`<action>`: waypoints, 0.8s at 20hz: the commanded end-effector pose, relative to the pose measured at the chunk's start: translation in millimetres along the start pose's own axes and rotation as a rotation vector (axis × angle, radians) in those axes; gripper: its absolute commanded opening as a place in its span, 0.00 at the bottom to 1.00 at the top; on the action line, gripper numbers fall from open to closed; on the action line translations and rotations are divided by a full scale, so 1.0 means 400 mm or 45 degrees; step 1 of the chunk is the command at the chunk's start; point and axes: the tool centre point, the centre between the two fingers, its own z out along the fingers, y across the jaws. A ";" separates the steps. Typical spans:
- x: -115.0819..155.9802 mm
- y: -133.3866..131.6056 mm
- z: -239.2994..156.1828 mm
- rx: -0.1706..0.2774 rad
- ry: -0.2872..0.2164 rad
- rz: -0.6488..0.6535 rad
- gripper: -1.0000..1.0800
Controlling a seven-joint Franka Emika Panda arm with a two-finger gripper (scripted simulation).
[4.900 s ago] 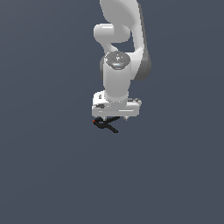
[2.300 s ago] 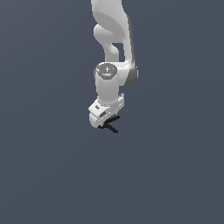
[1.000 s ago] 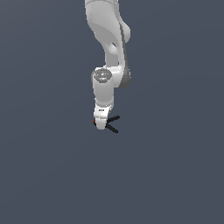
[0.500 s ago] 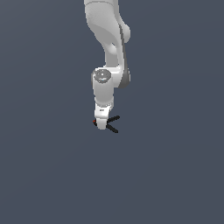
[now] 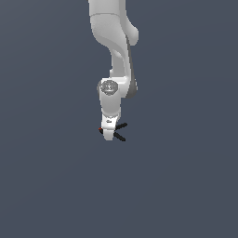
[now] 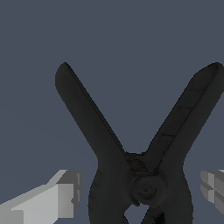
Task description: Pick up the object and move it to a goal position.
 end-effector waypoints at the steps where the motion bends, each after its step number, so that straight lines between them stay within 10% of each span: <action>1: 0.000 0.000 0.026 0.000 0.000 -0.002 0.96; 7: 0.000 0.001 0.050 0.000 0.000 -0.002 0.96; 8: 0.000 0.001 0.050 0.000 0.000 -0.002 0.00; 16: 0.000 0.001 0.050 0.000 0.000 -0.002 0.00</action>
